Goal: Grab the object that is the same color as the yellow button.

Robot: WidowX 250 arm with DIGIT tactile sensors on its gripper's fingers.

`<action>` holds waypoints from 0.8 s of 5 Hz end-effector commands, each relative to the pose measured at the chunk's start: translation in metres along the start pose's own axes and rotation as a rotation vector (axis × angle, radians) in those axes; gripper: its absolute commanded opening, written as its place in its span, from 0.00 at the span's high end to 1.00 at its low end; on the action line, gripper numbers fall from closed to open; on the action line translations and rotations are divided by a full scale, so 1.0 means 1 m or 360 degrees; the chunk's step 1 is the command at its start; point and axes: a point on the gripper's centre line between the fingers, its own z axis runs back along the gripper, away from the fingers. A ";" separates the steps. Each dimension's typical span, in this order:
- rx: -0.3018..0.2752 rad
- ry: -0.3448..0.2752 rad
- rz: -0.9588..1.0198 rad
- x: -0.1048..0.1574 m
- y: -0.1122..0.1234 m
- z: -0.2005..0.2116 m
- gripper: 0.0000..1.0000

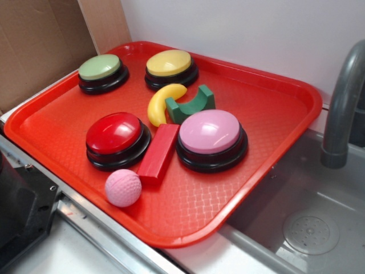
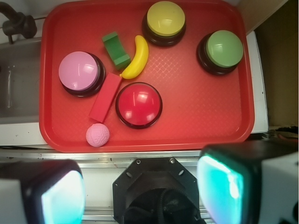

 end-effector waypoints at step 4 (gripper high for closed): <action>0.0035 -0.0016 0.0381 0.069 0.014 -0.062 0.00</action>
